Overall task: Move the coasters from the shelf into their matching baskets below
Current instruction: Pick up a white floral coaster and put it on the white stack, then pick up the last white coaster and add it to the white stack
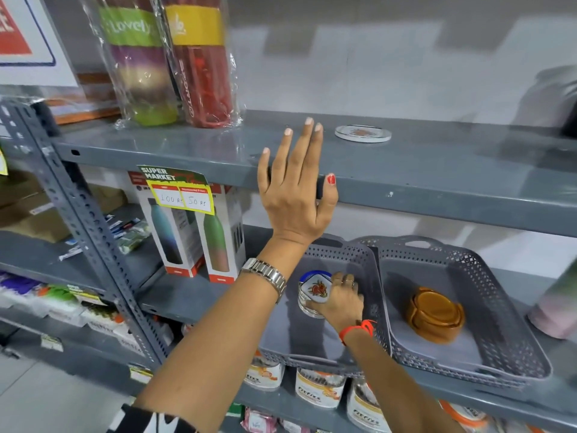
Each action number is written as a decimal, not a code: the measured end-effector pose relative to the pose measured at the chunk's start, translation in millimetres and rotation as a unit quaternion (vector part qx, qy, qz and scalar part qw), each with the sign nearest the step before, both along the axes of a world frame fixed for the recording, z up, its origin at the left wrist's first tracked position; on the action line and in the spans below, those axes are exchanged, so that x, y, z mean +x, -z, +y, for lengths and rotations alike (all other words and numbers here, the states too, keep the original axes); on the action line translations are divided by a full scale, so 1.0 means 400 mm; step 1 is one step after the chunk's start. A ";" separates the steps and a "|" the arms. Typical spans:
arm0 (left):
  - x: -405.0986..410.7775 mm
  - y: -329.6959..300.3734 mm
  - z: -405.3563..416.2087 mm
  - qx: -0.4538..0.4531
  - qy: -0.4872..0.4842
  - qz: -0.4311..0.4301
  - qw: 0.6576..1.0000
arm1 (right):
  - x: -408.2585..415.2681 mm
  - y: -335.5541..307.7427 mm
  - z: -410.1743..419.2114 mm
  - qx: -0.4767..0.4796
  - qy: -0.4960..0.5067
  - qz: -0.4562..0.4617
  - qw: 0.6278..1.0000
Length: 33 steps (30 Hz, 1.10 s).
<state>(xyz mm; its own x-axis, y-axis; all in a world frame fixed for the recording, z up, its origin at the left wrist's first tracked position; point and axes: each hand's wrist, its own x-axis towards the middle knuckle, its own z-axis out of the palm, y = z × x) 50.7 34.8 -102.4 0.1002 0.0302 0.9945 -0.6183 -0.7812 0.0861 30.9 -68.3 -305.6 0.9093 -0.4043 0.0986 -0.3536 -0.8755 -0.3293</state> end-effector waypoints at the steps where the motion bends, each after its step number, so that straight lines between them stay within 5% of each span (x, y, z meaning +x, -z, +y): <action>1: 0.000 0.000 0.000 0.000 0.000 0.001 1.000 | -0.004 -0.003 0.004 -0.005 0.002 -0.017 1.000; 5: 0.000 0.000 0.002 0.001 0.003 0.005 1.000 | -0.059 -0.049 0.028 0.008 0.006 -0.155 0.988; 9: -0.007 0.000 0.005 0.006 0.010 0.011 1.000 | -0.142 -0.116 0.044 0.048 0.006 -0.342 0.938; 13: -0.009 0.002 0.009 0.013 0.016 0.023 1.000 | -0.224 -0.237 0.041 0.069 -0.018 -0.537 0.841; 16: -0.012 0.002 0.010 0.015 0.020 0.029 0.999 | -0.291 -0.372 0.034 -0.009 -0.059 -0.673 0.737; 19: -0.020 0.002 0.013 0.021 0.026 0.035 0.999 | -0.322 -0.520 0.020 -0.084 -0.071 -0.707 0.699; 24: -0.028 -0.005 0.017 0.029 0.030 0.044 0.998 | -0.220 -0.726 -0.036 -0.114 -0.056 -0.627 0.769; 28: -0.031 -0.008 0.021 0.042 0.018 0.045 0.998 | -0.102 -0.808 -0.083 -0.108 -0.040 -0.377 0.919; 33: -0.035 -0.003 0.020 0.040 0.021 0.058 0.997 | 0.007 -0.836 -0.117 -0.051 -0.017 -0.148 0.988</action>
<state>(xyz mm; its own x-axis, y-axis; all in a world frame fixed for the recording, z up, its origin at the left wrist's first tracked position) 36.7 42.8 -101.1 0.2133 -0.0552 0.9754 -0.6397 -0.7625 0.0967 33.8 -115.0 28.9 0.8476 -0.3477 0.4009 -0.2239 -0.9192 -0.3240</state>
